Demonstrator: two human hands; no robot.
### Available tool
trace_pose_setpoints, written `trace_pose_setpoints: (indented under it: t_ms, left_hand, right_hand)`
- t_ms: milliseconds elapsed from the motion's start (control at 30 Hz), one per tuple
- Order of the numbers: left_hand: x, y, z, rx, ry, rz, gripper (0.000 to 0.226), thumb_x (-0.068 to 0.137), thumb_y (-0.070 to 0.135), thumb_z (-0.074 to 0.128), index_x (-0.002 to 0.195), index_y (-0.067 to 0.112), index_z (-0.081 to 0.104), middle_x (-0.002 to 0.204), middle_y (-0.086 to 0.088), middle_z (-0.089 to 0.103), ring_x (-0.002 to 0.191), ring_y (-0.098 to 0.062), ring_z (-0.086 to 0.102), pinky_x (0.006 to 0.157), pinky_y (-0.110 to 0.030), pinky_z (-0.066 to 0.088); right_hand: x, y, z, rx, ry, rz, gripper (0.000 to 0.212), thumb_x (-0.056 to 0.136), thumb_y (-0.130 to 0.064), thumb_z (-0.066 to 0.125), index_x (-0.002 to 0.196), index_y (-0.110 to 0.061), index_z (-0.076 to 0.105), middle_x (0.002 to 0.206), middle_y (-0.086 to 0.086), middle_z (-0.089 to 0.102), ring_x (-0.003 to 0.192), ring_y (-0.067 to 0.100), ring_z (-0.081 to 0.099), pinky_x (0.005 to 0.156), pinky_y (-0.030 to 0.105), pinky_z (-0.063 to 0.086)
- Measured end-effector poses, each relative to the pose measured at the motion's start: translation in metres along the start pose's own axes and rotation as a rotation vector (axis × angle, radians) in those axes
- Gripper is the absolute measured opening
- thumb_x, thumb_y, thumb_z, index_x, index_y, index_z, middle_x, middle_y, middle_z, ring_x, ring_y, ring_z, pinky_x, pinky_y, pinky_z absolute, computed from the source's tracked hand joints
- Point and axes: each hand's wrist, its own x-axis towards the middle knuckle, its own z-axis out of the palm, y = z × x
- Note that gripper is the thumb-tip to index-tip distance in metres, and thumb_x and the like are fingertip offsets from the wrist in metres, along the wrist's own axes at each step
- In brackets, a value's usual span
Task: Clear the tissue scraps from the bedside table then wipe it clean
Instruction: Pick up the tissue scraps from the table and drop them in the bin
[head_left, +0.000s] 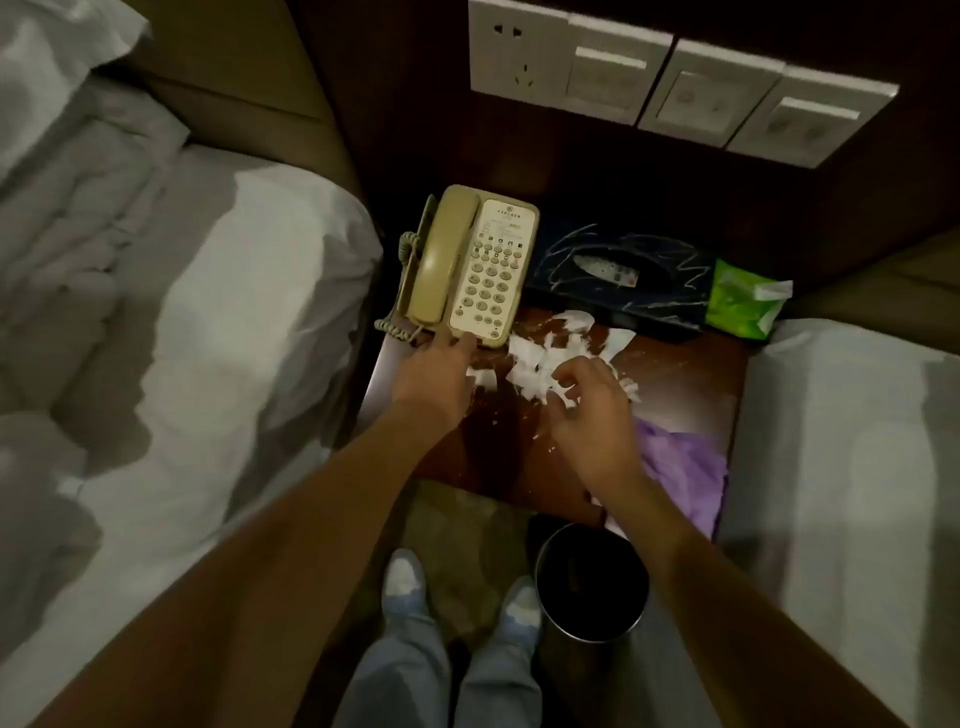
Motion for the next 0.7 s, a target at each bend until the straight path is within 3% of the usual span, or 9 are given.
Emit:
trace_pose_setpoints:
  t_ms: [167,300,500,600,700]
  left_hand:
    - [0.024,-0.006,0.030,0.108,-0.101,0.029,0.055,0.092,0.023,0.071,0.140,0.023,0.045,0.136,-0.009,0.048,0.120,-0.032,0.056,0.089,-0.045,0.055]
    - [0.029,-0.012,0.043,0.022,-0.149,0.024,0.056,0.092,0.022,0.072,0.140,0.026,0.046,0.137,-0.008,0.046,0.127,-0.033,0.051,0.093,-0.051,0.055]
    - [0.029,-0.012,0.046,-0.067,-0.103,0.025,0.037,0.095,0.016,0.067,0.128,0.024,0.052,0.130,-0.008,0.051,0.120,-0.032,0.053,0.091,-0.051,0.055]
    - [0.032,-0.010,0.047,-0.107,-0.105,0.000,0.015,0.097,0.011,0.064,0.107,0.019,0.057,0.115,-0.005,0.057,0.107,-0.029,0.059,0.082,-0.043,0.054]
    - [0.035,-0.007,0.044,-0.157,-0.073,-0.005,0.009,0.098,0.013,0.064,0.102,0.019,0.059,0.108,-0.001,0.058,0.100,-0.025,0.059,0.077,-0.038,0.048]
  right_hand:
    - [0.015,0.013,0.022,-0.049,-0.030,-0.001,0.022,0.088,-0.011,0.067,0.107,-0.019,0.060,0.109,-0.003,0.056,0.096,0.016,0.059,0.079,0.040,0.056]
    - [0.021,0.021,0.029,-0.040,-0.029,0.022,0.022,0.089,-0.011,0.067,0.108,-0.020,0.060,0.110,-0.003,0.056,0.098,0.016,0.059,0.079,0.040,0.056]
    - [0.027,0.027,0.027,-0.037,-0.026,0.064,0.022,0.088,-0.008,0.065,0.106,-0.020,0.060,0.110,-0.003,0.056,0.097,0.018,0.059,0.078,0.041,0.056]
    - [0.030,0.029,0.026,-0.030,-0.038,0.065,0.024,0.088,-0.007,0.065,0.108,-0.019,0.060,0.112,-0.001,0.057,0.098,0.019,0.059,0.078,0.041,0.056]
    - [0.035,0.031,0.026,-0.049,-0.083,0.064,0.029,0.087,-0.005,0.065,0.113,-0.017,0.060,0.115,0.001,0.056,0.103,0.021,0.059,0.083,0.040,0.055]
